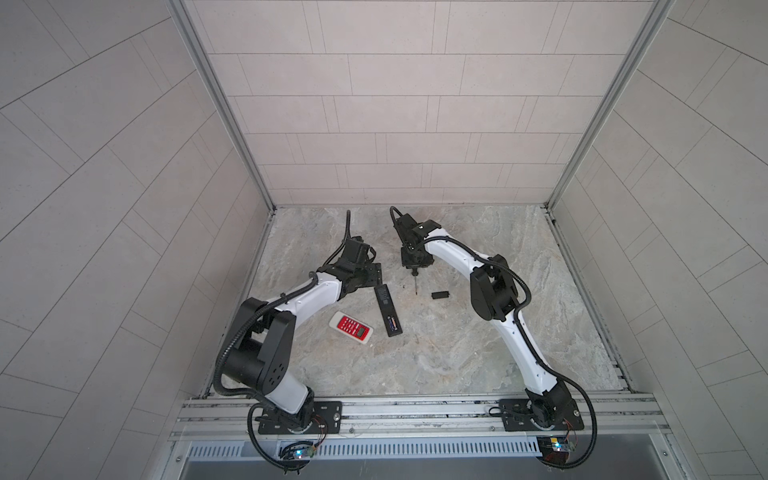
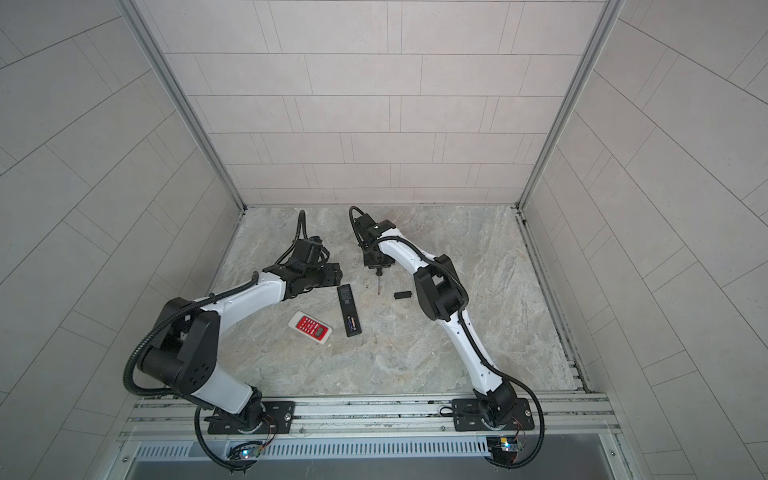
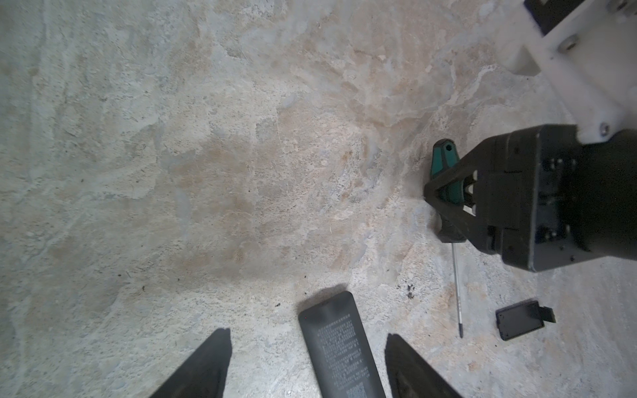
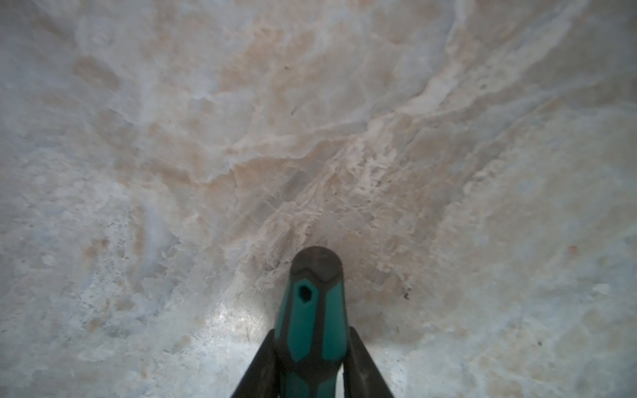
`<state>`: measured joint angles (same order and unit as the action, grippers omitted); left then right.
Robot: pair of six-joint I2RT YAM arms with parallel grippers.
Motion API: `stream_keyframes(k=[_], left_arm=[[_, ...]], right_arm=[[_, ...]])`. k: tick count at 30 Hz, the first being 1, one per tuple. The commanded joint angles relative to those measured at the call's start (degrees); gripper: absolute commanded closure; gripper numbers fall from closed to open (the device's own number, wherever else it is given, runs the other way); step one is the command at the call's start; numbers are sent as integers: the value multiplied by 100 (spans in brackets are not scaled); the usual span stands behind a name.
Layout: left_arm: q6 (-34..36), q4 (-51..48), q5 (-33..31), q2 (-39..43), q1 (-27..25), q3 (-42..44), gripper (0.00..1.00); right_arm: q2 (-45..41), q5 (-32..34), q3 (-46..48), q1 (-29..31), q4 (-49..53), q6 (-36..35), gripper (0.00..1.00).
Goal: Unload the batteries from the remote control
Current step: 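Grasp the green-handled screwdriver by its handle with the right gripper, then lift the screwdriver toward the left gripper while the left gripper reaches to grasp it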
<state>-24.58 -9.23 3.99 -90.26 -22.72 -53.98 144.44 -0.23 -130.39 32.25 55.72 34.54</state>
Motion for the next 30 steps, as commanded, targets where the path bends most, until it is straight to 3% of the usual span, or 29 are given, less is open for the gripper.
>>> stream_keyframes(k=[1, 6, 10, 19, 30], left_arm=[[-13, 47, 5, 61, -64, -60, 24], [14, 75, 30, 94, -132, -62, 25], [36, 327, 237, 155, -239, -29, 25], [-398, 2676, 1059, 207, -601, 280, 25], [-732, 4084, 1673, -4, -868, 421, 25]], right_arm=[[72, -38, -13, -8, 340, -26, 74], [-205, -480, 129, -80, 85, -23, 83], [-958, -853, 909, -147, -874, 26, 83], [-3142, -1252, 3394, -209, -3618, 396, 83], [-4513, -1457, 5225, -223, -5232, 768, 83]])
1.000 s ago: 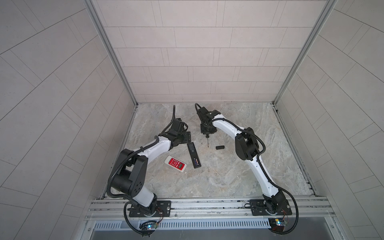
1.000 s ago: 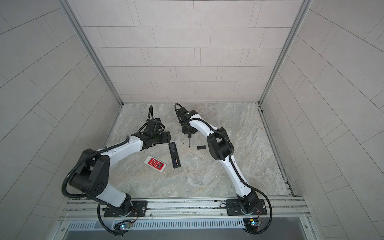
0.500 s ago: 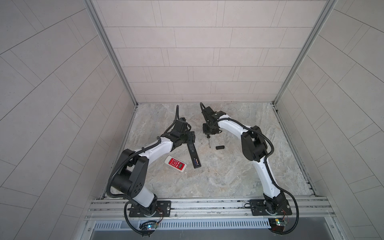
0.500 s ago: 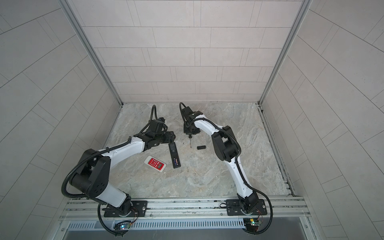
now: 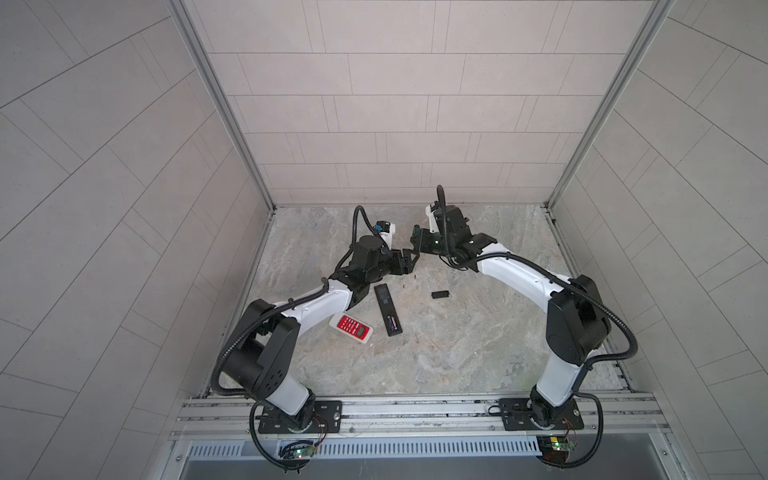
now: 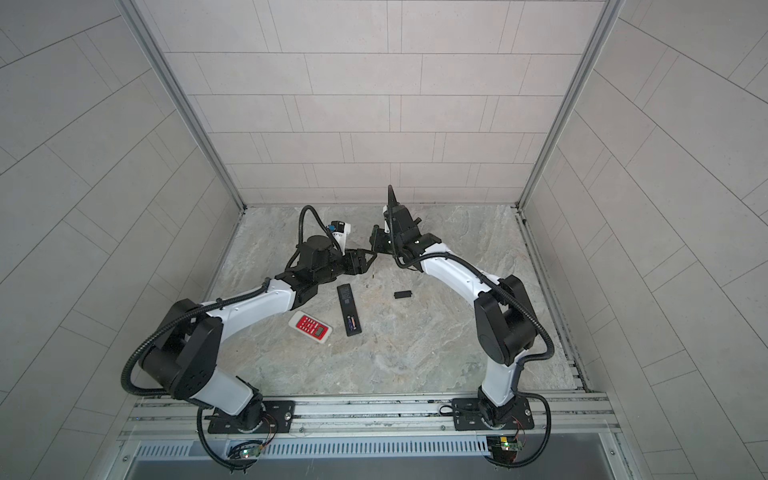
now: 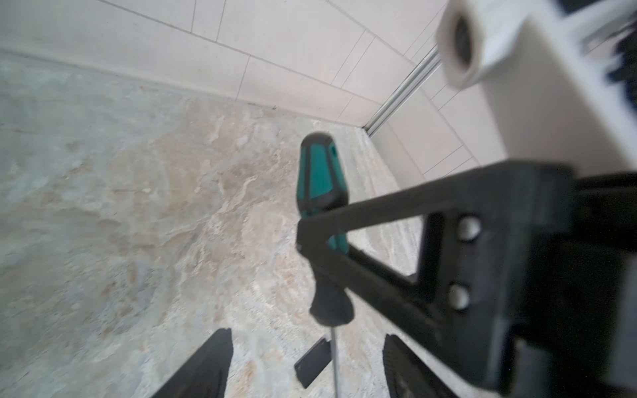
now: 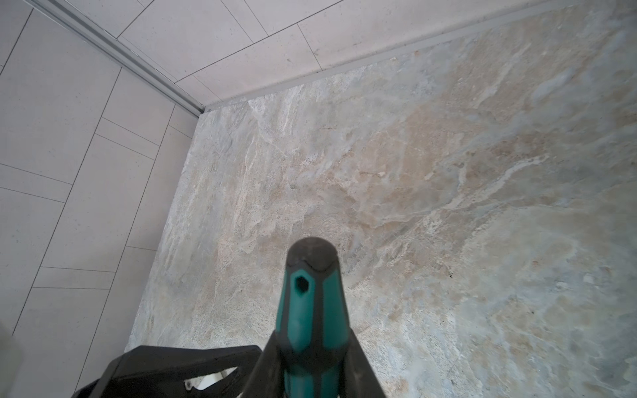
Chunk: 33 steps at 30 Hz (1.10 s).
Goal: Unload the batteries from the remote control
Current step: 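Lift the screwdriver toward the left gripper while the left gripper reaches to grasp it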
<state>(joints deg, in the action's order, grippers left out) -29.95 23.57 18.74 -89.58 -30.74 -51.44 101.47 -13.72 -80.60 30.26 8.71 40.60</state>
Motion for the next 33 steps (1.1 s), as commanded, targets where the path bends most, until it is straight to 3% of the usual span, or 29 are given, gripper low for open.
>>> stream_keyframes(k=[1, 6, 16, 33], left_arm=[[-193, 997, 177, -92, -96, 233, 26], [-127, 841, 139, -185, -184, 145, 34], [259, 154, -269, -335, -389, -253, 34], [194, 349, -315, -542, -398, -444, 58]], right_arm=[[-288, -114, 338, -24, -610, 207, 83], [-591, -147, 668, -21, -866, 270, 83], [-874, -252, 887, -23, -943, 291, 83], [-951, -442, 967, -24, -1146, 377, 83]])
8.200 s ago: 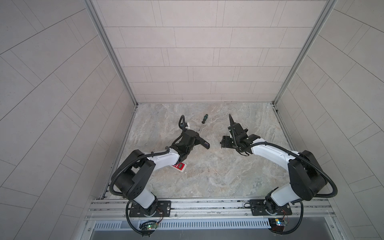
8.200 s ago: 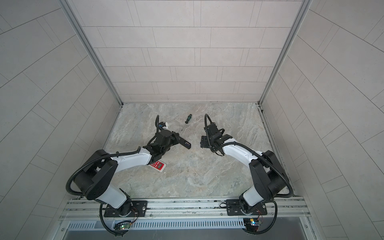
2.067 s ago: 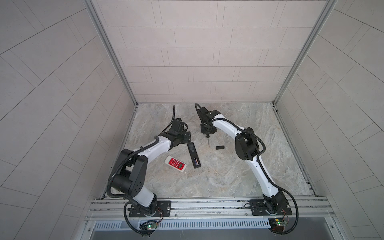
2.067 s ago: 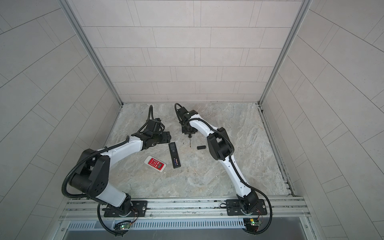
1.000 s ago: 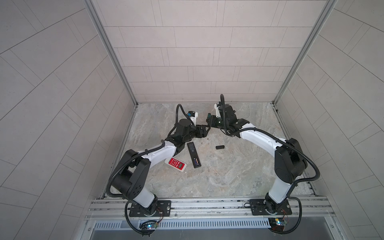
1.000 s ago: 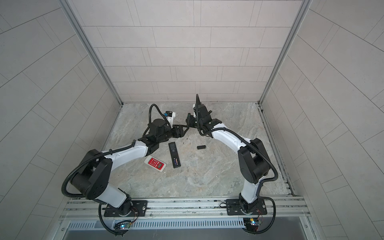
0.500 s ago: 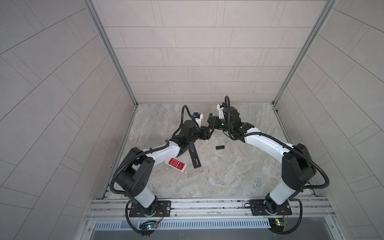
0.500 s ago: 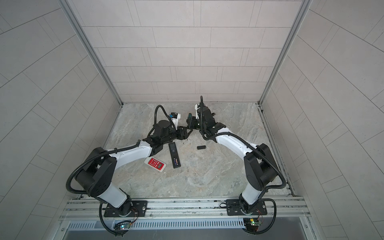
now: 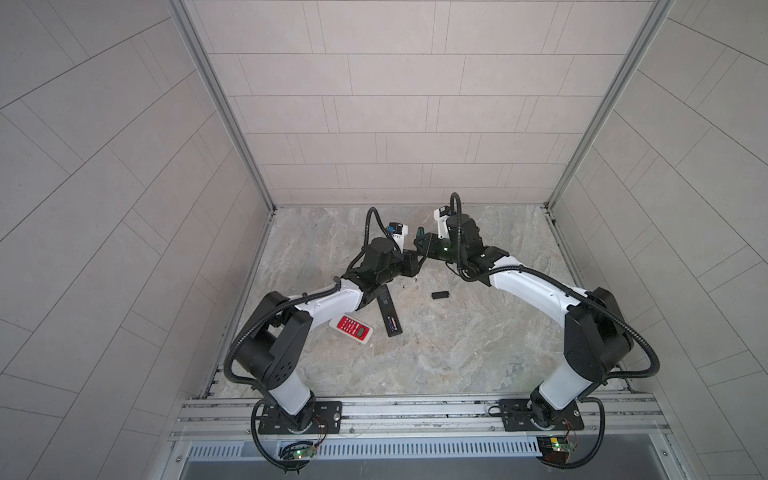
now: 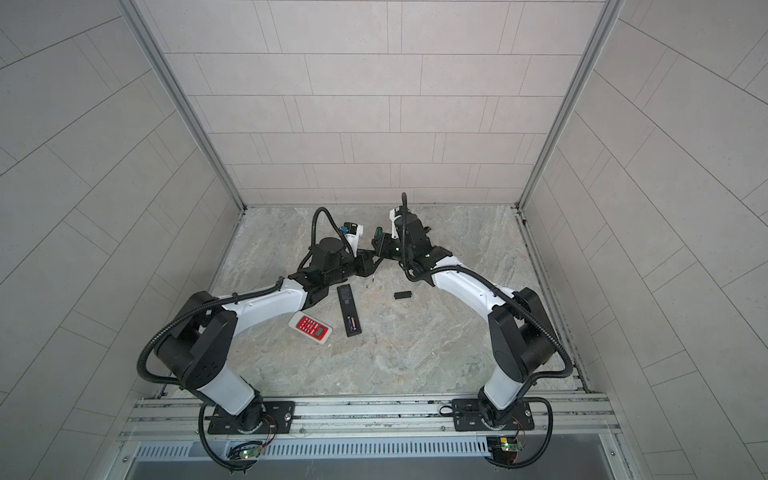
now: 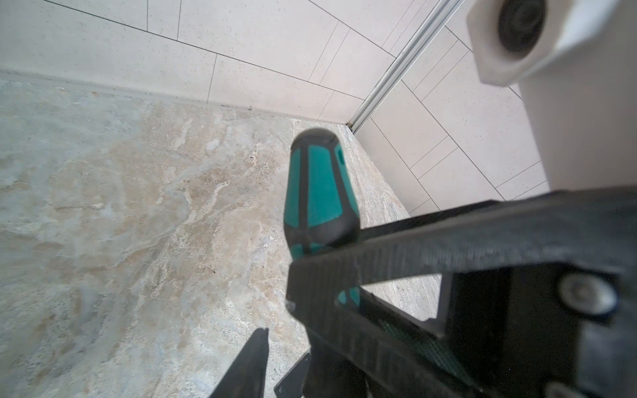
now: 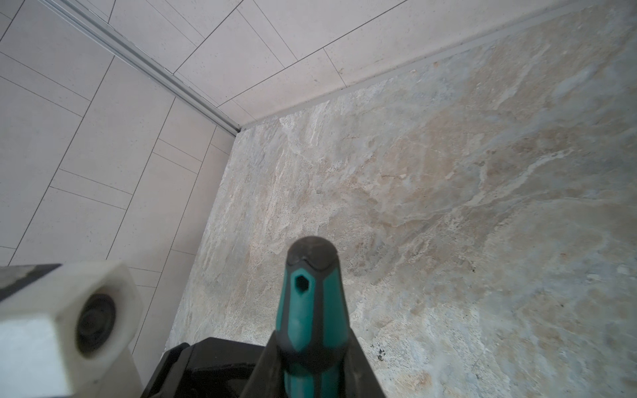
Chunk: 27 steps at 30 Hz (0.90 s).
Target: Unload the batteries from the remote control
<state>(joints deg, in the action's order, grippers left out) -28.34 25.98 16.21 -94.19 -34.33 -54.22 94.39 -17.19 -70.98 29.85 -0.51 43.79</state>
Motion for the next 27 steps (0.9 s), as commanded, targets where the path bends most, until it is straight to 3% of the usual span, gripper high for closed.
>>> stream_keyframes(k=[1, 14, 17, 21, 27], left_arm=[[15, 127, -48, -98, -39, -181, 58], [251, -10, -72, -95, -39, -252, 86], [621, -286, -78, -25, -39, -338, 91], [1179, -622, -79, 73, -38, -435, 96], [1807, -733, -7, 138, -39, -491, 97]], right_arm=[[-230, -113, 18, 20, -239, 61, 83], [-199, -290, -27, 17, -129, -16, 80], [-216, -513, -120, -35, 77, -182, 75], [-219, -850, -285, -216, 472, -342, 59], [65, -1776, -1028, -565, 1751, -880, 42]])
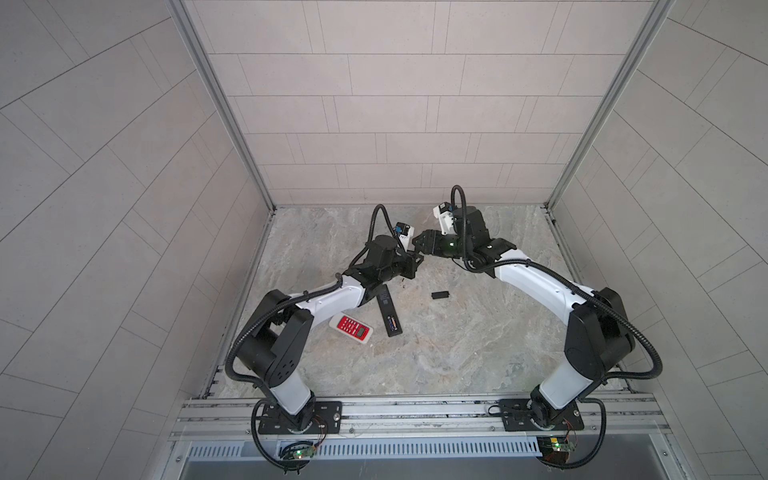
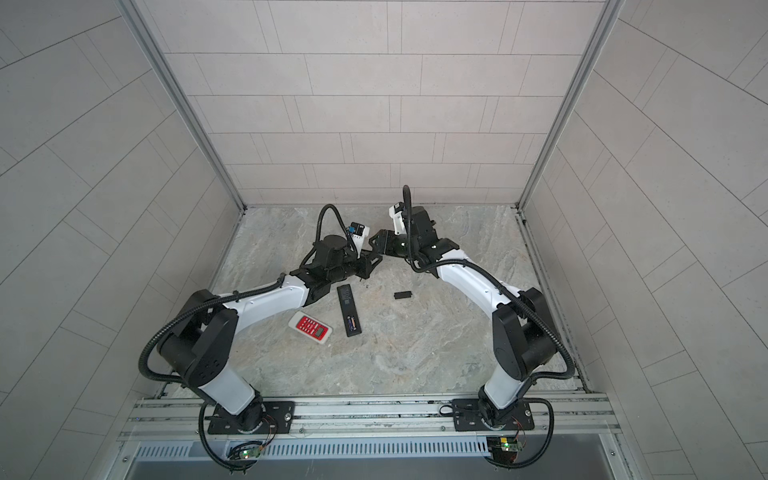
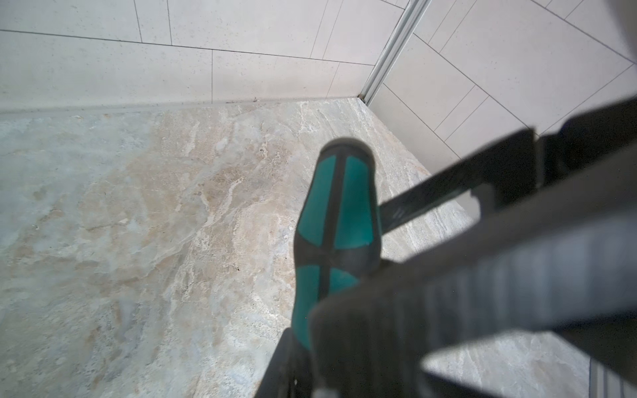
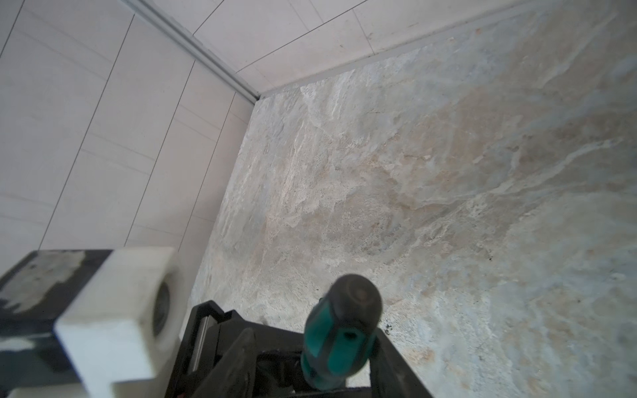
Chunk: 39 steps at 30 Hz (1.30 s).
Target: Unload the batteries from the remote control
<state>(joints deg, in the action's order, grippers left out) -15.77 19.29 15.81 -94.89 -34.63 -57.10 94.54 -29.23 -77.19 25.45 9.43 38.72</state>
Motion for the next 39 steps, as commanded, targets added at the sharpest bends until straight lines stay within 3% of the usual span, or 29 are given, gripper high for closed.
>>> stream_keyframes(k=[1, 5, 14, 22, 30, 34, 39], left_arm=[[656, -73, 44, 223, -8, -209, 97], [1040, -197, 140, 237, -8, -312, 97], [1530, -350, 444, 254, -18, -486, 98], [2080, -780, 608, 257, -101, -688, 99], [2140, -804, 693, 247, -166, -766, 99], [2118, -763, 622, 235, -199, -775, 99], [1991, -567, 601, 193, -212, -765, 99]], right_arm=[[130, -666, -549, -204, 1038, -444, 42], [364, -1360, -839, -414, 1575, -681, 42], [644, -1730, -1421, -436, 2940, -1624, 44], [726, -1927, -1386, -480, 3025, -1569, 54], [680, -1814, -1290, -488, 2783, -1350, 55], [671, -1829, -1222, -489, 2614, -1173, 50], [668, -1966, -1091, -482, 2309, -863, 54]])
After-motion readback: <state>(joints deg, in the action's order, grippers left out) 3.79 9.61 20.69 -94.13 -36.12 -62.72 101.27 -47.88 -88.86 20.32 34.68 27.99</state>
